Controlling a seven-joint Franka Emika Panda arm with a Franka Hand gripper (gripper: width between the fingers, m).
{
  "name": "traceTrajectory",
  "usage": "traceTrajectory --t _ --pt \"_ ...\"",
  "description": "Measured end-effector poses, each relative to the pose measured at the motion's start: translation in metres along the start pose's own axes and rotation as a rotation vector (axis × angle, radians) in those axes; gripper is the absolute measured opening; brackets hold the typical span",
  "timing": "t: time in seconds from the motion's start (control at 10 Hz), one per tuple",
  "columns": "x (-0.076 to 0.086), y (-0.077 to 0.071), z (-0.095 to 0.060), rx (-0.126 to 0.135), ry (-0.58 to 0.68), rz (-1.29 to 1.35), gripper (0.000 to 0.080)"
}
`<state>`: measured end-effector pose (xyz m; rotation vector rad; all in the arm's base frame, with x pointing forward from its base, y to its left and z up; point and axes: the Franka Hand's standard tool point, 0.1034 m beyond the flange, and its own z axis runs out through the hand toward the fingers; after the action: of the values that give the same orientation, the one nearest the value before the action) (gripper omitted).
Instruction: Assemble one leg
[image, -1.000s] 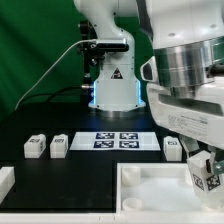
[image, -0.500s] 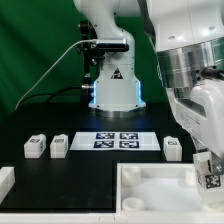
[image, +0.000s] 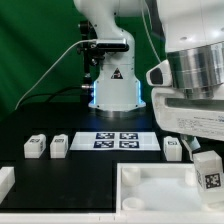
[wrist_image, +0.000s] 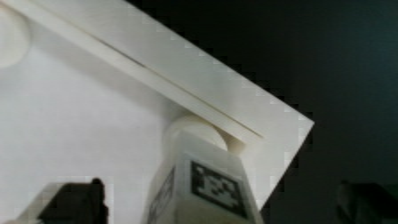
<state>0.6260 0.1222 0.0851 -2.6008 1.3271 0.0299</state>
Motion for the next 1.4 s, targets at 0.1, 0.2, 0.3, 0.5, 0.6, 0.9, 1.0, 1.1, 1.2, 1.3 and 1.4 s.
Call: traceTrajectory --t 0.1,0.2,0.3,0.5,0.6,0.9,1.0,1.1,1.2,1.3,1.4 --pt "0.001 0.000 0.000 0.000 0.001 -0.122 0.0647" --pt "0.003 0.001 0.000 -0.001 0.002 -0.240 0.0649" --pt "0.010 0.005 -0.002 -0.018 0.000 -0.416 0.0649" --pt "0.020 -0.005 -0.008 -0.068 0.025 -0.688 0.0649" --pt "0.018 -0.005 -0.006 -0.058 0.019 -0.625 0.0649" --pt "0.018 -0.005 -0.006 -0.053 0.018 -0.498 0.0391" --pt "0.018 -0.004 -0.006 -0.053 0.021 -0.412 0.0295" --pt "0.019 -0.004 -0.006 -0.052 0.019 -0.326 0.0295" --pt "0.019 -0.002 -0.007 -0.057 0.008 -0.087 0.0295" --pt "0.018 -0.001 -0.007 -0.056 0.001 0.076 0.0295" --pt "0.018 0.000 -0.005 -0.043 -0.010 0.228 0.0295"
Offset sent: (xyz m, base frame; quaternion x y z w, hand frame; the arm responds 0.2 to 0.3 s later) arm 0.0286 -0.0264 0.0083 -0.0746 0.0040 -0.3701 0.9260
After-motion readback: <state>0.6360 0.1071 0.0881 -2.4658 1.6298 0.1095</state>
